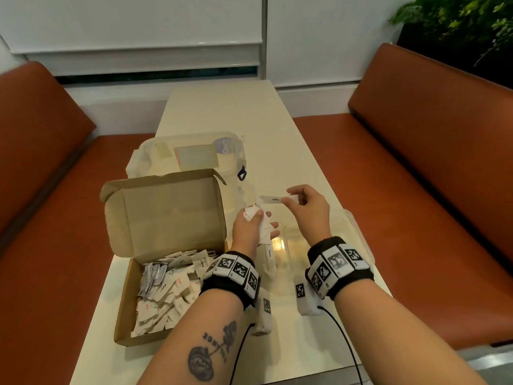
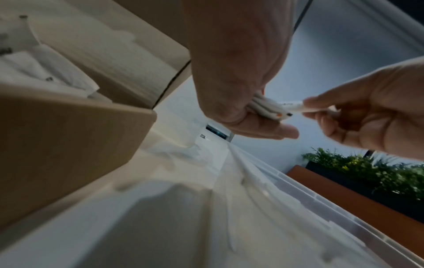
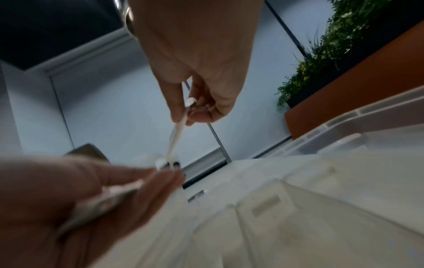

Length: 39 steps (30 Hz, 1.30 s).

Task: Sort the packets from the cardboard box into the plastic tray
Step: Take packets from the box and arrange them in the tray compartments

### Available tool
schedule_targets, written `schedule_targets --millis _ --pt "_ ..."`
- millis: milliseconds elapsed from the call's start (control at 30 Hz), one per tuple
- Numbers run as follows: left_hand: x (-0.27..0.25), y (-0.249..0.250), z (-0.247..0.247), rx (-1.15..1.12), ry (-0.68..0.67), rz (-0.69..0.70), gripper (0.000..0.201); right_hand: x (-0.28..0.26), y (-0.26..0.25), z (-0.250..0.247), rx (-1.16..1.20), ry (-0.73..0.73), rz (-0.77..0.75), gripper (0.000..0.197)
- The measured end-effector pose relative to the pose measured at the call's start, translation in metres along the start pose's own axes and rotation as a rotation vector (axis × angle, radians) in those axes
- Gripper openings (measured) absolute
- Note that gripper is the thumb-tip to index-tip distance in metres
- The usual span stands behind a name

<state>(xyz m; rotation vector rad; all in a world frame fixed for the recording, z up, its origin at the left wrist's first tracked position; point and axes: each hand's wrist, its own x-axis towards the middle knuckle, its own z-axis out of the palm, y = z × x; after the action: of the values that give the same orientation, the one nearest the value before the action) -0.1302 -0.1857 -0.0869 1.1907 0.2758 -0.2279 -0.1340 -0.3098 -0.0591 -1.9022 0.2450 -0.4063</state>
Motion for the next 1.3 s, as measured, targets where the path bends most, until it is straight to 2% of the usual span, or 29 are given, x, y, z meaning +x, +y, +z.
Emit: schedule_targets --millis 100,267,333,433,567,633,767,900,1000,1100,1300 --pt "0.002 -0.002 0.000 0.030 0.024 0.010 0.029 0.008 -0.007 -0.001 -0.055 -0.018 -0.058 0.013" --pt "0.004 -0.003 0.001 0.073 0.092 0.086 0.041 0.012 -0.005 -0.005 -0.119 -0.047 -0.067 0.019" --pt "0.003 -0.001 0.000 0.164 0.052 0.122 0.039 0.013 -0.004 -0.006 -0.159 -0.097 -0.056 0.018" --pt "0.000 0.000 0.002 0.279 -0.065 0.093 0.036 0.013 -0.004 -0.008 -0.103 -0.114 -0.041 0.020" --pt "-0.004 -0.001 0.005 0.291 -0.139 0.034 0.023 0.013 -0.006 -0.006 0.000 -0.090 -0.019 0.021" --pt "-0.004 -0.004 0.005 0.287 -0.149 0.035 0.022 0.011 -0.005 -0.004 0.037 -0.083 0.006 0.022" --pt "-0.002 -0.007 0.002 0.282 -0.102 0.037 0.025 0.003 0.002 0.000 0.046 -0.114 0.081 0.020" --pt "0.002 -0.008 -0.003 0.259 -0.071 0.037 0.021 -0.008 0.008 0.004 0.004 -0.181 0.135 0.008" --pt "0.003 -0.011 -0.007 0.269 -0.013 0.058 0.016 -0.009 0.010 0.007 -0.014 -0.139 0.144 0.005" --pt "0.007 -0.014 -0.014 0.276 0.081 0.083 0.021 -0.008 0.011 0.010 -0.116 -0.126 0.165 0.011" --pt "0.010 -0.018 -0.022 0.306 0.073 0.067 0.025 -0.018 0.016 0.027 -0.570 -0.365 0.177 0.018"
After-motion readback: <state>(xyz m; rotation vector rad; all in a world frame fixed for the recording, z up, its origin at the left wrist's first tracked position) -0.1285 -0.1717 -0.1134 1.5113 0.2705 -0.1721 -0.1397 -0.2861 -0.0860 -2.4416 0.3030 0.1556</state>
